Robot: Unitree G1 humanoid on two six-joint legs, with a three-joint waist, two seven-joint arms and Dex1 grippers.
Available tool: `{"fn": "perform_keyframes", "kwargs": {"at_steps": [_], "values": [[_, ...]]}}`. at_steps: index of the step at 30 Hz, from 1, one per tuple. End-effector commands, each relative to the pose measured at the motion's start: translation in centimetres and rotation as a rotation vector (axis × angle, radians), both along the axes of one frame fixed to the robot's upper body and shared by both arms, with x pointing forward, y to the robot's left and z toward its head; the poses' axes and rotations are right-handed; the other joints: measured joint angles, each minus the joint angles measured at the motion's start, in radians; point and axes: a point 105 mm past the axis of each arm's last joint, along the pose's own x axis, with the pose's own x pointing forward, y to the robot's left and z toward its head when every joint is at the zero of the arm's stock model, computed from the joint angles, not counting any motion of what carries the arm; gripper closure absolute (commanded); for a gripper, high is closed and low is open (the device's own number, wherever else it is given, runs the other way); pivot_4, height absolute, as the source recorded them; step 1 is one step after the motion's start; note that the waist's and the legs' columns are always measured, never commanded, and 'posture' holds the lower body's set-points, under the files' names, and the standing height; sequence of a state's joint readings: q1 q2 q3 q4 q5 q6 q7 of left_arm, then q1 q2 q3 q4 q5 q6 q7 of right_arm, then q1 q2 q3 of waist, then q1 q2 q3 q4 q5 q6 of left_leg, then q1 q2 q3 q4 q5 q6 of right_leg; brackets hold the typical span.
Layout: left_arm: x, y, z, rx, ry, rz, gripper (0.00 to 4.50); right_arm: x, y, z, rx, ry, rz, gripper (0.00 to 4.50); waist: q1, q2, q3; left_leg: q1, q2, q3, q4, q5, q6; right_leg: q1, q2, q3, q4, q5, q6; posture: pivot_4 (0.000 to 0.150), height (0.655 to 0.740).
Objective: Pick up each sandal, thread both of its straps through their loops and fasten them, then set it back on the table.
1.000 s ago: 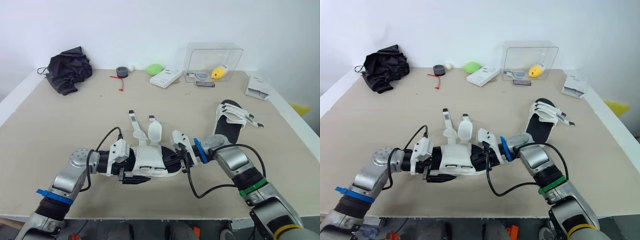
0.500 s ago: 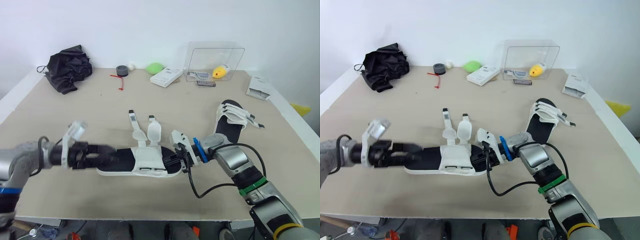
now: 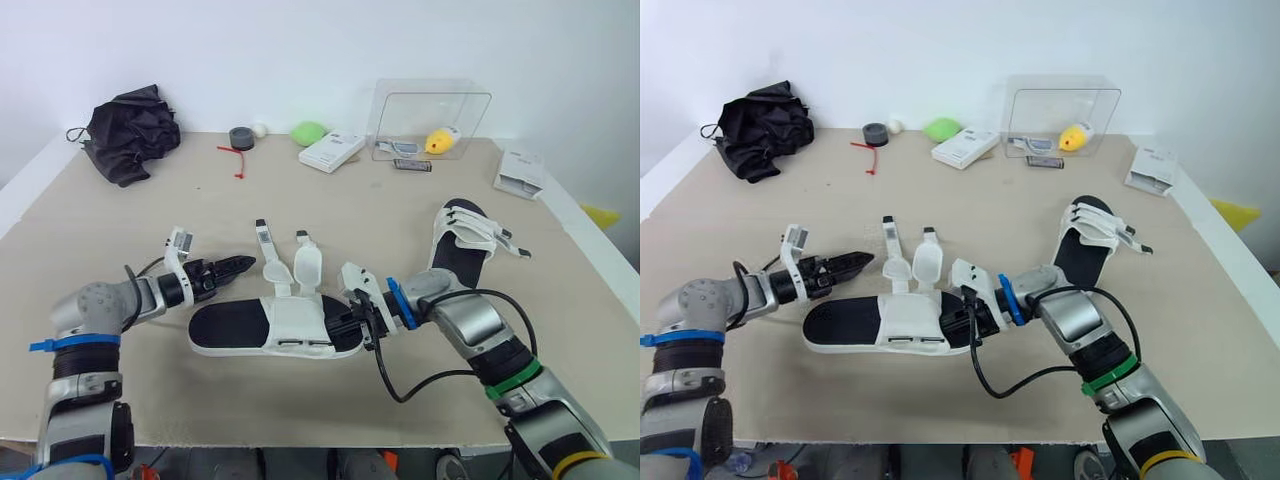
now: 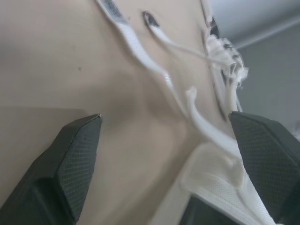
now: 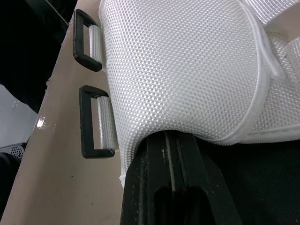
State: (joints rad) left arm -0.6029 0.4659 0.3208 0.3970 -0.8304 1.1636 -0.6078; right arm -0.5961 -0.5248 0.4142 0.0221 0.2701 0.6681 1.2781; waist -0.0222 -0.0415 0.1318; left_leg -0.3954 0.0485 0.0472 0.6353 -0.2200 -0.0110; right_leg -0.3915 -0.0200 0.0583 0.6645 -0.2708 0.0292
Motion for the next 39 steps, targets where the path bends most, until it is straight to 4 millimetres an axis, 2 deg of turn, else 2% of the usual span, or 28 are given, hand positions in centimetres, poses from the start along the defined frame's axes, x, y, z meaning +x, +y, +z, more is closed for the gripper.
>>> {"fn": "perform_keyframes", "kwargs": {"at_steps": [1,6,10,14,18,19,21,23,25,29,35,37,39], "values": [[1.6,-0.3,-0.3,-0.034,0.038,0.076,0.02,-0.2,-1.4,-1.9,-0.088,0.048,-0.067,4.50,0.001,0.000,0.000,0.000,0.000,0.000,0.000,0.000,0.000,0.000,0.000,0.000,0.000,0.000,0.000,0.150,0.7400],[4.1,-2.7,0.7,-0.147,0.079,0.128,0.02,-0.5,-1.1,-1.7,-0.075,0.047,-0.065,4.50,0.003,-0.002,0.002,-0.001,-0.002,-0.004,0.001,0.001,-0.001,0.001,-0.001,-0.002,0.000,-0.001,0.005,0.150,0.7400],[5.6,-4.5,0.0,-0.138,0.149,0.166,0.02,-0.6,-0.8,-1.5,-0.064,0.048,-0.063,4.50,0.001,-0.003,0.002,-0.004,-0.003,-0.006,0.001,0.000,-0.002,0.000,-0.002,-0.003,0.000,-0.001,0.004,0.150,0.7400],[6.2,-6.2,-0.4,-0.102,0.188,0.158,0.02,-0.6,-0.5,-1.2,-0.052,0.047,-0.064,4.50,0.001,-0.003,0.002,-0.004,-0.004,-0.007,0.001,0.000,-0.002,0.000,-0.002,-0.004,-0.001,-0.001,0.004,0.150,0.7400],[6.7,-7.0,-0.8,-0.066,0.195,0.166,0.02,-0.5,-0.4,-1.1,-0.048,0.046,-0.069,4.50,0.000,-0.003,0.002,-0.004,-0.004,-0.007,0.001,0.000,-0.003,0.001,-0.001,-0.005,-0.001,-0.002,0.006,0.150,0.7400],[6.8,-7.0,-1.0,-0.049,0.197,0.181,0.41,-0.5,-0.4,-1.1,-0.047,0.046,-0.070,4.50,0.000,-0.003,0.002,-0.004,-0.004,-0.008,0.001,0.000,-0.003,0.001,-0.001,-0.006,-0.001,-0.003,0.007,0.150,0.7400],[6.9,-7.0,-1.0,-0.033,0.188,0.181,0.70,-0.6,-0.3,-1.1,-0.043,0.047,-0.071,4.50,0.000,-0.003,0.002,-0.004,-0.004,-0.008,0.001,0.001,-0.004,0.001,-0.001,-0.006,-0.001,-0.005,0.009,0.150,0.7400],[6.9,-6.9,-1.0,-0.030,0.182,0.175,1.73,-0.6,-0.3,-1.1,-0.040,0.049,-0.072,4.50,0.000,-0.003,0.002,-0.004,-0.003,-0.008,0.001,0.001,-0.004,0.001,-0.001,-0.006,-0.001,-0.005,0.009,0.150,0.7400],[6.9,-6.7,-1.0,-0.024,0.181,0.176,2.40,-0.6,-0.3,-1.1,-0.039,0.050,-0.074,4.50,0.000,-0.003,0.003,-0.004,-0.003,-0.008,0.001,0.001,-0.004,0.000,-0.001,-0.006,-0.001,-0.005,0.009,0.150,0.7400],[6.9,-6.2,-0.8,-0.014,0.168,0.183,4.33,-0.6,-0.2,-1.0,-0.034,0.055,-0.076,4.50,-0.001,-0.003,0.003,-0.004,-0.003,-0.009,0.000,0.000,-0.005,0.000,0.000,-0.006,-0.001,-0.005,0.009,0.150,0.7400],[7.0,-6.1,0.0,-0.031,0.128,0.179,4.43,-0.7,0.0,-1.0,-0.025,0.061,-0.073,4.50,-0.004,-0.003,0.004,-0.004,-0.003,-0.009,0.000,0.001,-0.006,0.000,0.001,-0.006,-0.001,-0.005,0.009,0.150,0.7400],[7.4,-6.1,2.1,-0.052,0.004,0.179,4.43,-0.7,0.0,-1.0,-0.024,0.062,-0.074,4.50,-0.005,-0.003,0.005,-0.004,-0.003,-0.009,0.000,0.001,-0.006,0.000,0.001,-0.006,-0.001,-0.005,0.009,0.150,0.7400],[7.1,-6.6,5.4,-0.125,-0.164,0.148,4.43,-0.7,-0.1,-1.0,-0.023,0.064,-0.074,4.50,-0.008,-0.003,0.007,-0.005,-0.002,-0.009,0.000,0.001,-0.007,-0.001,0.001,-0.005,-0.001,-0.005,0.009,0.150,0.7400]]}}
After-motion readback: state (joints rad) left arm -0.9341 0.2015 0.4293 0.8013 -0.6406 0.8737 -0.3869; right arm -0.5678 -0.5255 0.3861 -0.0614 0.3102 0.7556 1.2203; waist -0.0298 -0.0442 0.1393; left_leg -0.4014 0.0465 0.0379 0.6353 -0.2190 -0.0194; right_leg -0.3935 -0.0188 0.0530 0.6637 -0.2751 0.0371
